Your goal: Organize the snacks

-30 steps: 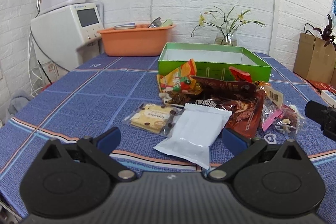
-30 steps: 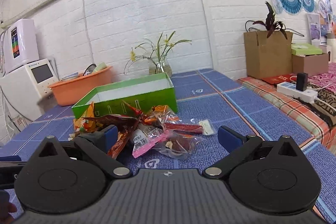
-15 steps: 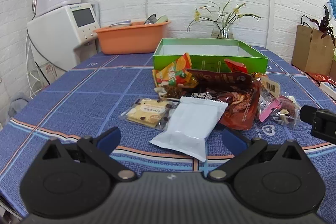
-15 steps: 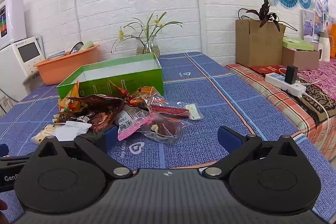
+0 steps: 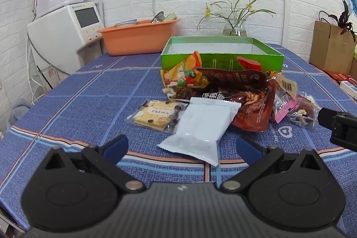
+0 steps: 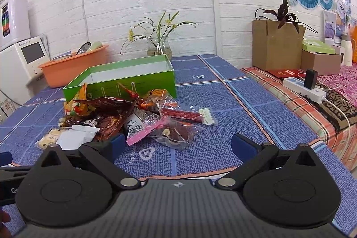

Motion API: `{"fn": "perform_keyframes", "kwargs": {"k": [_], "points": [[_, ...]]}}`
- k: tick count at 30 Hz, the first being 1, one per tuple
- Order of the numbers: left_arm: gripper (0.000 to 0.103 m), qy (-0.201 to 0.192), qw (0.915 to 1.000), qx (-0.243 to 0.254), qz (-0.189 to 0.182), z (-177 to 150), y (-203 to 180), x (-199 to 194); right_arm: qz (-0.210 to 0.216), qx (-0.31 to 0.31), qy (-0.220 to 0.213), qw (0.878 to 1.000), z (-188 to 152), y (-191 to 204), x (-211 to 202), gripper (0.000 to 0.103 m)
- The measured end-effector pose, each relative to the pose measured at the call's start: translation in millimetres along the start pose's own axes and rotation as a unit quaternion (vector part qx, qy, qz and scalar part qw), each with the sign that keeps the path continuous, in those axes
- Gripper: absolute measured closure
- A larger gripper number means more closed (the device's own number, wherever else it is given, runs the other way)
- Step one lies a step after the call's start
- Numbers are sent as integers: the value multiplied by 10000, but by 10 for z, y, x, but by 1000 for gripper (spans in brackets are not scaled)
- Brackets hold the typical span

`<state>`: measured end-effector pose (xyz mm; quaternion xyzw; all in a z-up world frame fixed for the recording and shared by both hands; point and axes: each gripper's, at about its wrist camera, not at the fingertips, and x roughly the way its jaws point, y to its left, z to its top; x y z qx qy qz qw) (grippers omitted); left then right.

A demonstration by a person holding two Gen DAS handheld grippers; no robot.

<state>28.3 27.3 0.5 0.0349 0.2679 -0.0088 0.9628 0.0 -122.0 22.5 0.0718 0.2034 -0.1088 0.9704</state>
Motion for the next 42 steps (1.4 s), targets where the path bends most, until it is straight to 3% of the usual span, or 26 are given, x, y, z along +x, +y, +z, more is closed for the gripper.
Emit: {"fn": "perform_keyframes", "kwargs": {"k": [3,6,9,14,18,22,27,33,36,42], "points": [[0,-95,9999,15,-107,-23,63,-45,59,-85,-80,9999,12,-21,-40,0],[0,-425,9983,93,-385,-100,218,-167,375,-413,-499,9972,43,-89,-168,0],[0,-526,9983,63,-255,-71,346,-168,606,-697,-1133,9892,61,-171,-291,0],[0,-523,9986,58,-82,128,531,37,957,-1328,-1268,9783,203,-195,-254,0],[0,-469,9980,81,-405,269,733,255,1366,-1871,-879,9688,252,-147,-152,0],[0,-209,9983,-416,-357,453,899,467,1754,-2253,-416,9575,271,-93,22,0],[0,432,9949,-847,-335,555,958,831,1818,-2241,43,9574,314,-96,370,0],[0,866,9940,-649,-182,521,865,1113,1921,-2181,777,9537,246,-177,753,0],[0,923,9943,-471,-260,528,787,1182,1821,-2163,854,9554,204,-225,845,0],[1,1127,9892,-240,-911,534,673,1300,1831,-2250,935,9524,185,-219,927,0]]}}
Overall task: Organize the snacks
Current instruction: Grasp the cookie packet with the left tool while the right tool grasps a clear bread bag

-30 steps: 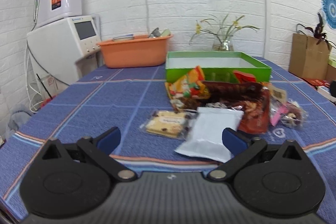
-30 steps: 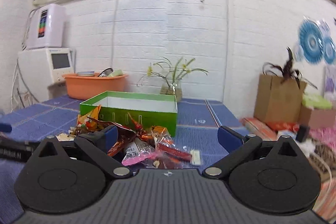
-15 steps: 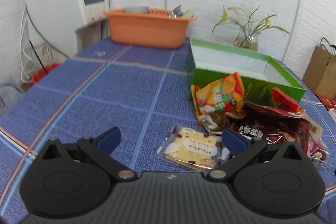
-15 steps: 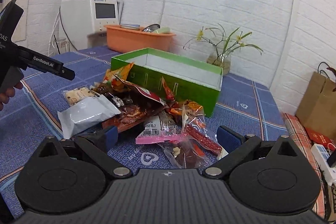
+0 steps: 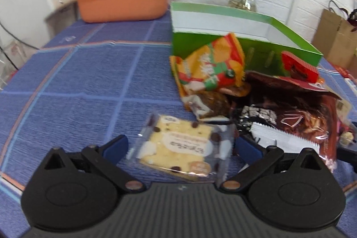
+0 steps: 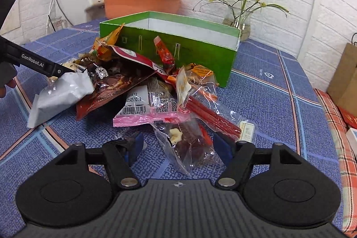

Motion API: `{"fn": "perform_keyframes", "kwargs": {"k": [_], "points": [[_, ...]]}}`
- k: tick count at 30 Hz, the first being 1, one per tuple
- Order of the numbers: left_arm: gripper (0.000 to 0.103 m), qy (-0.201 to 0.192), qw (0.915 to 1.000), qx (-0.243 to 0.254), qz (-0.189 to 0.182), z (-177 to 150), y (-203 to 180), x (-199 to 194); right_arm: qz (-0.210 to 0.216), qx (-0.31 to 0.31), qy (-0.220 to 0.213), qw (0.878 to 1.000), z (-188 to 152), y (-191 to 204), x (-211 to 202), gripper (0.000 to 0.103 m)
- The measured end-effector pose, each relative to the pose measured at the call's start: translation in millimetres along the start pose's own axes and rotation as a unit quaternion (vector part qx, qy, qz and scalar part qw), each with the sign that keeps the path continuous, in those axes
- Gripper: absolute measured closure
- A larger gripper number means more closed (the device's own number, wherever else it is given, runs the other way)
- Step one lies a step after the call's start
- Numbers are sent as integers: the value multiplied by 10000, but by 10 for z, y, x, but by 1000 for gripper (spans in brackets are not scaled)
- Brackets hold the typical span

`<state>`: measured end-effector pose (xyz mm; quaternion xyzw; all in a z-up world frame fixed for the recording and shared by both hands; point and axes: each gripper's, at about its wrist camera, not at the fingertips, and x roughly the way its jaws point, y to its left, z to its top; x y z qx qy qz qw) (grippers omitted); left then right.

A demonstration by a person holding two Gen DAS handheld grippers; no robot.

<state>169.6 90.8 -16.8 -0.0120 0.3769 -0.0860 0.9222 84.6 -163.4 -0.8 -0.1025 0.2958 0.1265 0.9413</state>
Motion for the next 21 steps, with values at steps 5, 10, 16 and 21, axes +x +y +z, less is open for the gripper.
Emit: {"fn": "perform_keyframes", "kwargs": {"k": [5,10,16,21], "points": [[6,-10,9996,206,-181,-38,46,-7,-194,-168,104,9996,37,30,40,13],[15,8,9969,766,-150,-91,-26,-47,-270,-178,146,9994,34,32,39,14],[27,-29,9968,778,-200,-153,32,-205,-430,3,181,9989,49,50,29,19],[30,-85,9987,465,-196,-232,154,-306,-534,172,193,9982,34,81,-83,23]]}}
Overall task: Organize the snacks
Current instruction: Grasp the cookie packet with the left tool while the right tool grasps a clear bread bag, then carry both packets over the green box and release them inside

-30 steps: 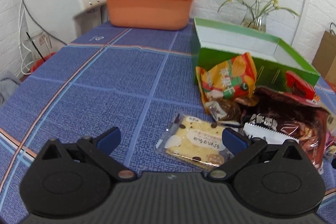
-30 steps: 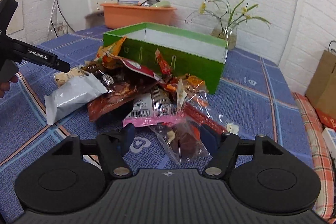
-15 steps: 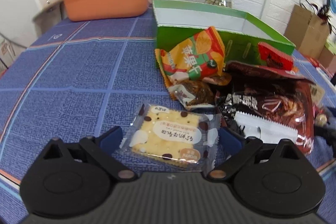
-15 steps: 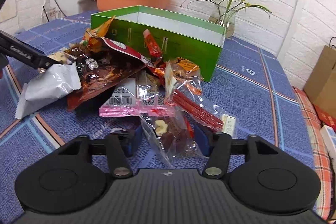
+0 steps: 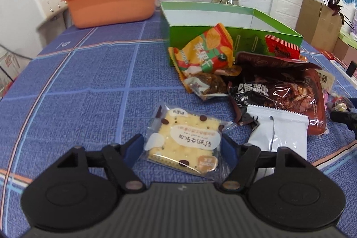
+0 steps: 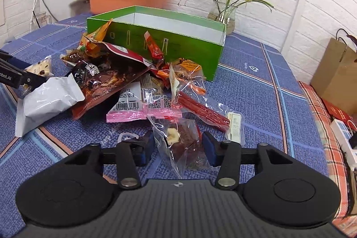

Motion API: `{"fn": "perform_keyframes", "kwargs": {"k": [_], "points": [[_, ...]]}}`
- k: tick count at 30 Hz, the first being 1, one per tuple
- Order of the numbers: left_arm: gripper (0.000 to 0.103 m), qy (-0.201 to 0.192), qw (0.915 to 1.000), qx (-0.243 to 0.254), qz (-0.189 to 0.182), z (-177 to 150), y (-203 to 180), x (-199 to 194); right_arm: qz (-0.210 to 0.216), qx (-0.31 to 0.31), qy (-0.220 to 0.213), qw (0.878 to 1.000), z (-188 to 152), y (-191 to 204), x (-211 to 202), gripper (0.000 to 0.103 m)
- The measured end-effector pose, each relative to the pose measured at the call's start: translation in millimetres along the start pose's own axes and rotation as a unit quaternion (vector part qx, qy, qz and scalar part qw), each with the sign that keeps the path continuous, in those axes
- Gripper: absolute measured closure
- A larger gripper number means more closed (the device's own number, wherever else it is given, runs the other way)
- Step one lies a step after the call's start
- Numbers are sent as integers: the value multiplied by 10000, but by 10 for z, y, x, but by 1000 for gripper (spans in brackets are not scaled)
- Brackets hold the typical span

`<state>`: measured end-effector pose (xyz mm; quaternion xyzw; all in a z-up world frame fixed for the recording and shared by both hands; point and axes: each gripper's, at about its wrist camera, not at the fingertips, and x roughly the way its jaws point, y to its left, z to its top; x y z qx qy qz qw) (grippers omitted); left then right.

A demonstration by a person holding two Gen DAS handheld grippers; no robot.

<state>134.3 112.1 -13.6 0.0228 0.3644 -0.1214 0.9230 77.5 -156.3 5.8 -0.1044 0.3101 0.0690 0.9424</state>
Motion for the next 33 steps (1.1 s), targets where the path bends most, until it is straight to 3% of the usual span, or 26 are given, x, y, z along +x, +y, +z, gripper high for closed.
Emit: {"fn": "perform_keyframes", "kwargs": {"k": [4,10,17,22,26,30,33], "points": [[30,-181,9997,-186,-24,-43,40,-162,-45,143,-91,9998,-27,33,-139,24],[31,-774,9962,-389,-23,86,-27,-489,5,232,-638,9977,69,164,-380,24],[31,-1450,9883,-481,-42,488,-310,-561,57,638,-1329,9891,422,305,-388,24],[31,-1963,9803,-162,122,968,-519,-655,50,674,-1927,9789,890,203,-424,24],[30,-2307,9724,-155,306,1443,-638,-604,31,938,-2410,9660,1355,-38,-390,24],[31,-2401,9683,-223,654,1771,-707,-338,30,1135,-2488,9619,1618,-237,-182,24],[30,-2289,9704,-151,752,1876,-712,-67,144,1216,-2391,9632,1641,-360,72,24]]}}
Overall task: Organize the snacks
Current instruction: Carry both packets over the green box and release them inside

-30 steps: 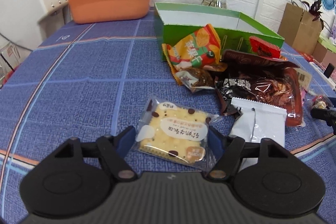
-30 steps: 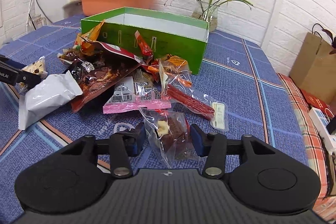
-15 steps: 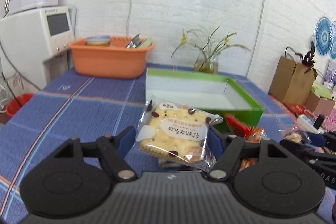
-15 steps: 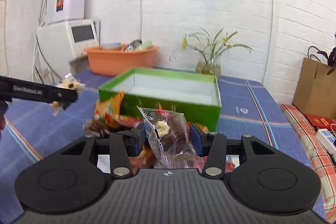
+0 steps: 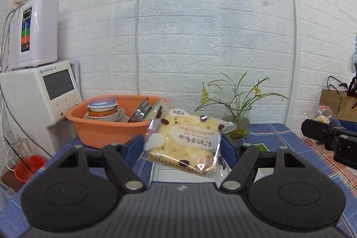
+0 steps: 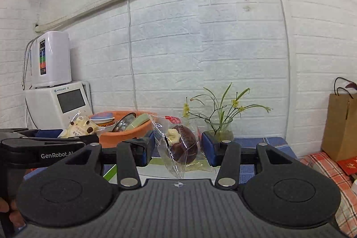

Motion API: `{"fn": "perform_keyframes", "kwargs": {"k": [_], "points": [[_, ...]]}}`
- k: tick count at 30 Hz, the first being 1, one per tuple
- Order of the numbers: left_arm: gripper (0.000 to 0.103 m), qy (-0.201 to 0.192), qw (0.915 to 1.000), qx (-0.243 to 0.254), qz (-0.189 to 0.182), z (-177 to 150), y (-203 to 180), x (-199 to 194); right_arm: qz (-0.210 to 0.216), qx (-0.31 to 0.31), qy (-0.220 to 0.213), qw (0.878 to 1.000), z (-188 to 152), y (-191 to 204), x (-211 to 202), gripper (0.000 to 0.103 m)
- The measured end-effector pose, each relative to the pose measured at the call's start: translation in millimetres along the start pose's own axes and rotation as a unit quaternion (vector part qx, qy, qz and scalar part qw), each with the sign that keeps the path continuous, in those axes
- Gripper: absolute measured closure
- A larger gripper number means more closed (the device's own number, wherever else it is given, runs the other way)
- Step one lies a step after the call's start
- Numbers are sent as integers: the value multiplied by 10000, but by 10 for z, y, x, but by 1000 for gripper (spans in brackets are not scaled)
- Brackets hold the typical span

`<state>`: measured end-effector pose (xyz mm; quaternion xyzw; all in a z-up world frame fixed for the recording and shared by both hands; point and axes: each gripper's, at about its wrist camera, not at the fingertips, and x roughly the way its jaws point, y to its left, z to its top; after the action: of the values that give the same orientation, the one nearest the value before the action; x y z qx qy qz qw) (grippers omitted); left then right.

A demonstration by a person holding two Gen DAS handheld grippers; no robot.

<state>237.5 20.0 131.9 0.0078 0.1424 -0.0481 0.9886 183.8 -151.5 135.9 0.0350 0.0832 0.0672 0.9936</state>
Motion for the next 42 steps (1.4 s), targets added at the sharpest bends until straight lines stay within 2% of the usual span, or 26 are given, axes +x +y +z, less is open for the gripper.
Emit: {"fn": "perform_keyframes", "kwargs": {"k": [8,15,19,20,21,22,24,25,29,31,33,36,39,42], "points": [[30,513,9986,114,-48,-308,-45,610,175,386,636,9971,-368,-271,604,24],[30,852,9963,-31,-127,-476,-11,962,-133,-79,1175,9930,-547,-221,947,23],[29,1039,9944,-76,-197,-594,-14,1103,-205,-20,1435,9894,-647,-250,1093,23],[27,1097,9937,-95,-216,-615,-12,1133,-215,1,1532,9880,-682,-263,1147,22],[17,1128,9933,-127,-216,-630,-7,1157,-213,-3,1609,9867,-707,-265,1186,21],[16,1110,9935,-148,-212,-640,5,1168,-199,-20,1665,9858,-727,-265,1211,20],[8,1068,9940,-151,-202,-639,30,1163,-142,10,1702,9853,-750,-277,1231,6],[8,1014,9945,-149,-197,-626,49,1142,-117,51,1700,9854,-747,-287,1215,0],[8,885,9958,-130,-177,-506,161,1006,-5,250,1504,9883,-648,-338,1035,0],[2,760,9970,-68,-122,-460,258,851,102,445,1373,9895,-586,-403,865,0],[0,601,9982,-2,48,-460,364,658,335,728,1198,9896,-548,-508,659,0],[0,581,9981,6,189,-527,516,419,760,1225,965,9848,-561,-682,354,0],[0,680,9974,-94,206,-670,645,215,770,1344,946,9834,-600,-760,101,0],[0,848,9961,-191,157,-851,706,110,597,995,1019,9880,-660,-735,-123,0]]}}
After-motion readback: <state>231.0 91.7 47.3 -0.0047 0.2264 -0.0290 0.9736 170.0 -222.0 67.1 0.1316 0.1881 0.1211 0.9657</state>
